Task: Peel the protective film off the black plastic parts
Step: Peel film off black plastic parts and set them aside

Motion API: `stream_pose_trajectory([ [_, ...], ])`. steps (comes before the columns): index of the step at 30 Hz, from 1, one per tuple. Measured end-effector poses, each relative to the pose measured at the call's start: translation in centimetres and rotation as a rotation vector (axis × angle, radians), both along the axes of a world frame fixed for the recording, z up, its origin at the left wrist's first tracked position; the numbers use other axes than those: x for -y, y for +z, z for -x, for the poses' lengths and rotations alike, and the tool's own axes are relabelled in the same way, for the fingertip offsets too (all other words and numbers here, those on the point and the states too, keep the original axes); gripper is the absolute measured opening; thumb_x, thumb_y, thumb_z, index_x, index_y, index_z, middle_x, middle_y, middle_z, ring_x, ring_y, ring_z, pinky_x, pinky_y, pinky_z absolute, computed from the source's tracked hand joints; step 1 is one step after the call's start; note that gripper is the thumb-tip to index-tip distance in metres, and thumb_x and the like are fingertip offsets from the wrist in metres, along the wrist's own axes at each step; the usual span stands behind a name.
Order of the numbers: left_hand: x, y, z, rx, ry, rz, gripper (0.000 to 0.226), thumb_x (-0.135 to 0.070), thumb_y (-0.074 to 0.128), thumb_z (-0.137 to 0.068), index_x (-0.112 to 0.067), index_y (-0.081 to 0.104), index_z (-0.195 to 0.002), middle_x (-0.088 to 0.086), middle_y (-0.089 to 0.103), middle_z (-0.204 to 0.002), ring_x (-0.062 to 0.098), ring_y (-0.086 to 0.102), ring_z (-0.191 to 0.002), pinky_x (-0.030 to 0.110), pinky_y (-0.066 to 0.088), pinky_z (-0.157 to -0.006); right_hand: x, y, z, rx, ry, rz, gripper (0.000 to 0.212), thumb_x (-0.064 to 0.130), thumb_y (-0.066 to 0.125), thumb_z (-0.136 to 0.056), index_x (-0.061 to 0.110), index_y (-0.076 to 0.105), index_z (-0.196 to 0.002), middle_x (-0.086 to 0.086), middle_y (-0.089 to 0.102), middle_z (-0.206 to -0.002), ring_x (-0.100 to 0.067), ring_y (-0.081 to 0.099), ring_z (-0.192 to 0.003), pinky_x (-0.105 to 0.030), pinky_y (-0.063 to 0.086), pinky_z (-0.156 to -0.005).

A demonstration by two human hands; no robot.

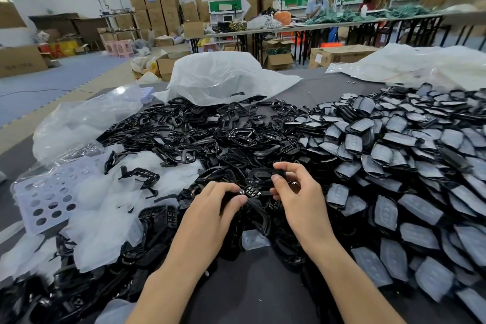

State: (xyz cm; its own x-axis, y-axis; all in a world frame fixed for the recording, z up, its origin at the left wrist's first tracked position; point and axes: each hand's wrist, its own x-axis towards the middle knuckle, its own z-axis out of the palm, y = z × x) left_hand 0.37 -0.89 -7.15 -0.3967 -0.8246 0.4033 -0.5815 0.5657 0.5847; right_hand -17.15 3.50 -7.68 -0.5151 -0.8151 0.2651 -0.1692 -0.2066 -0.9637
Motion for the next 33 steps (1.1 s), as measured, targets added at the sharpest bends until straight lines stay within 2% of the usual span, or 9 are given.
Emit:
stream_pose_trajectory([
  [3, -0.2, 0.2, 0.1, -0.016, -0.037, -0.026, 0.048, -0.064, 0.040, -0.088, -0.034, 0.063, -0.117, -0.027, 0.056, -0.109, -0.011, 0.052, -0.105, 0.005, 0.037, -0.086, -0.1, 0.1, -0.1, -0.002, 0.013, 0.000, 0.021, 0.020, 0.063, -0.099, 0.040, 0.065, -0.104, 0.019, 0.069, -0.093, -0.008, 0.072, -0.082, -0.029, 0.057, -0.080],
  [6, -0.5, 0.2, 0.1, -0.019, -0.051, -0.007, 0.046, -0.055, 0.032, -0.098, -0.031, 0.059, -0.126, -0.024, 0.053, -0.108, -0.007, 0.054, -0.102, 0.009, 0.040, -0.086, -0.1, 0.3, -0.1, 0.015, 0.009, 0.006, 0.019, 0.019, 0.063, -0.099, 0.038, 0.066, -0.104, 0.014, 0.071, -0.091, -0.007, 0.072, -0.080, -0.023, 0.056, -0.075],
  [11, -0.4, 0.3, 0.4, -0.220, 0.023, 0.000, 0.025, -0.021, 0.051, -0.101, -0.034, 0.059, -0.120, -0.027, 0.061, -0.101, -0.005, 0.059, -0.096, 0.007, 0.042, -0.079, -0.3, 0.5, -0.3, 0.028, 0.024, 0.001, 0.020, 0.020, 0.062, -0.099, 0.039, 0.067, -0.103, 0.013, 0.071, -0.093, -0.006, 0.073, -0.080, -0.019, 0.056, -0.072],
  [15, -0.6, 0.7, 0.7, -0.336, 0.034, -0.011, 0.023, -0.020, 0.052, -0.100, -0.037, 0.064, -0.111, -0.026, 0.063, -0.096, -0.005, 0.060, -0.084, 0.006, 0.041, -0.071, -0.3, 0.5, -0.9, 0.045, 0.077, -0.001, 0.024, 0.018, 0.063, -0.099, 0.041, 0.069, -0.101, 0.011, 0.073, -0.092, -0.008, 0.072, -0.079, -0.019, 0.056, -0.072],
  [19, -0.9, 0.9, 1.0, -0.377, 0.046, -0.044, 0.022, -0.023, 0.056, -0.100, -0.043, 0.065, -0.104, -0.026, 0.066, -0.103, -0.003, 0.060, -0.098, 0.004, 0.040, -0.077, -0.3, 0.7, -1.9, 0.179, 0.201, 0.022, 0.027, 0.009, 0.064, -0.097, 0.034, 0.074, -0.099, 0.003, 0.073, -0.086, -0.013, 0.073, -0.074, -0.019, 0.056, -0.069],
  [23, -1.0, 1.3, 1.1, -0.382, 0.064, 0.001, 0.022, -0.020, 0.062, -0.096, -0.041, 0.067, -0.098, -0.016, 0.057, -0.104, 0.002, 0.058, -0.098, 0.005, 0.040, -0.079, -0.3, 0.8, -2.5, 0.244, 0.307, 0.020, 0.024, 0.005, 0.064, -0.097, 0.025, 0.075, -0.106, 0.006, 0.073, -0.082, -0.015, 0.073, -0.076, -0.022, 0.057, -0.072],
  [25, -1.0, 1.5, 1.1, -0.401, 0.044, -0.053, 0.020, -0.018, 0.061, -0.096, -0.038, 0.066, -0.098, -0.015, 0.061, -0.102, 0.002, 0.060, -0.096, 0.007, 0.042, -0.078, -0.4, 1.0, -2.4, 0.260, 0.326, 0.023, 0.024, 0.005, 0.063, -0.097, 0.024, 0.075, -0.107, 0.006, 0.073, -0.081, -0.014, 0.072, -0.075, -0.022, 0.057, -0.073],
  [29, -1.2, 1.9, 0.9, -0.508, -0.088, -0.288, 0.021, -0.014, 0.062, -0.097, -0.034, 0.062, -0.104, -0.005, 0.068, -0.086, 0.004, 0.064, -0.075, 0.012, 0.047, -0.069, -0.6, 1.3, -2.2, 0.254, 0.339, 0.030, 0.027, 0.004, 0.061, -0.098, 0.025, 0.076, -0.104, 0.002, 0.073, -0.081, -0.013, 0.070, -0.073, -0.022, 0.056, -0.072],
  [33, -0.9, 2.1, 0.3, -0.482, -0.147, -0.415, 0.031, -0.021, 0.062, -0.097, -0.047, 0.060, -0.114, -0.003, 0.069, -0.087, 0.011, 0.066, -0.075, 0.022, 0.054, -0.078, -0.8, 1.4, -2.1, 0.213, 0.352, 0.032, 0.030, 0.005, 0.061, -0.098, 0.029, 0.078, -0.102, 0.003, 0.073, -0.080, -0.010, 0.069, -0.073, -0.020, 0.055, -0.071],
])
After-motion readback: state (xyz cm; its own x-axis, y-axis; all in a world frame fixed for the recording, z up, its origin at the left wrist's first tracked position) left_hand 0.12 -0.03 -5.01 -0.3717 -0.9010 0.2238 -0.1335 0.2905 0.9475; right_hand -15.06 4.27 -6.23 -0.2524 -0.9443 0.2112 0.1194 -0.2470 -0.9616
